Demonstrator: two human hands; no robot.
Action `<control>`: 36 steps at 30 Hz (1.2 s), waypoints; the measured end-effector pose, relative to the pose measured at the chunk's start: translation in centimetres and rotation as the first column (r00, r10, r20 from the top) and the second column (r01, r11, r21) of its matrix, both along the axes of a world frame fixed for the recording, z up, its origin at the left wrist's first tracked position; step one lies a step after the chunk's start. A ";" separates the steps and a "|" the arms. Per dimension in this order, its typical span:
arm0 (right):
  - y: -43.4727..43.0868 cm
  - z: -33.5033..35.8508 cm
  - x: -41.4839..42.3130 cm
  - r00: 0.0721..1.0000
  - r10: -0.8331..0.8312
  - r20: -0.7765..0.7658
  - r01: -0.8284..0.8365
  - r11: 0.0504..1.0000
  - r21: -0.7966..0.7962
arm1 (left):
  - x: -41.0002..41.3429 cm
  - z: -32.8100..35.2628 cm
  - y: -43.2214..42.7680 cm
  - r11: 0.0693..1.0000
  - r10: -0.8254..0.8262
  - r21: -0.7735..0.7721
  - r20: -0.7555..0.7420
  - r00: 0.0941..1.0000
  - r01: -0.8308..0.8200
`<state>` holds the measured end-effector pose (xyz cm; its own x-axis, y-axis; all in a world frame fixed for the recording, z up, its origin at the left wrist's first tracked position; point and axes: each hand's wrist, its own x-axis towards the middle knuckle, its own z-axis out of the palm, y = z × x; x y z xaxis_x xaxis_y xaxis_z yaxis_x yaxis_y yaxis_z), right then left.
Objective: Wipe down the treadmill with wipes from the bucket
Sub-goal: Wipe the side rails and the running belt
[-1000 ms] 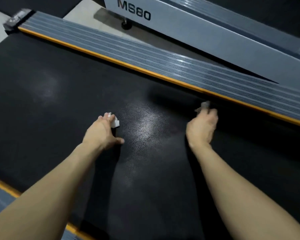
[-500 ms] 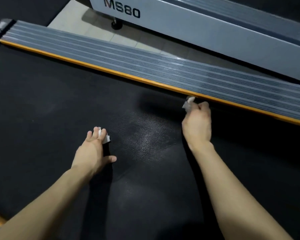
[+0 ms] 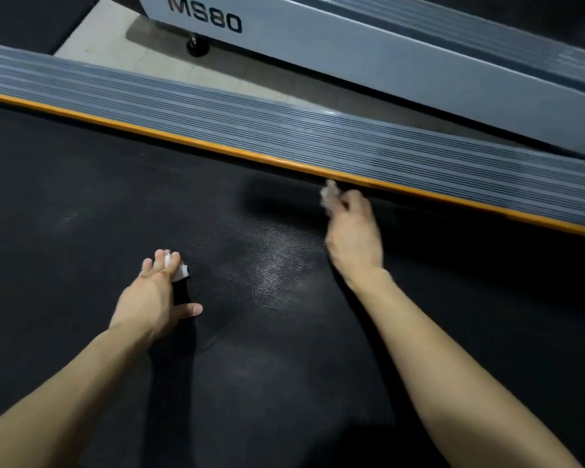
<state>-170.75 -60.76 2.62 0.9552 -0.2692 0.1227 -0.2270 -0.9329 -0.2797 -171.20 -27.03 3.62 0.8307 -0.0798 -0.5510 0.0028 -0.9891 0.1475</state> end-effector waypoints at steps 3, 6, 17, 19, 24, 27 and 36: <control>-7.0 2.0 -6.4 0.958 -0.285 0.025 0.284 0.959 0.017 | 0.2 -0.2 0.1 1.000 -0.003 -0.029 0.021 1.000 0.004; -4.8 1.3 -5.0 0.915 -0.403 0.035 0.404 0.915 -0.028 | 0.1 1.0 -0.8 0.999 0.031 -0.014 -0.020 0.999 -0.031; -1.9 2.0 -4.7 0.998 0.043 -0.055 -0.038 0.995 0.097 | -4.2 3.3 -11.0 0.957 -0.173 -0.231 0.038 0.984 0.178; -9.8 2.8 -9.2 0.962 -0.267 -0.051 0.270 0.962 0.046 | -4.4 2.6 -12.0 0.966 -0.207 -0.149 0.050 0.977 0.212; -10.4 3.3 -9.5 0.853 -0.521 0.017 0.521 0.851 -0.058 | -4.4 1.5 -12.4 0.968 -0.236 -0.072 0.063 0.970 0.240; -0.3 2.3 -3.7 0.976 -0.208 -0.069 0.213 0.975 0.069 | -4.3 1.5 -12.4 0.966 -0.245 -0.073 0.072 0.967 0.250; -7.9 2.8 -6.9 0.997 -0.082 -0.005 0.082 0.997 -0.012 | -4.4 1.7 -11.8 0.973 -0.160 -0.161 0.039 0.986 0.164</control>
<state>-177.60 -68.70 5.40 0.9308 -0.3448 0.1216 -0.3038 -0.9144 -0.2673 -175.64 -38.79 5.33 0.8127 -0.3014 -0.4986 -0.1612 -0.9387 0.3047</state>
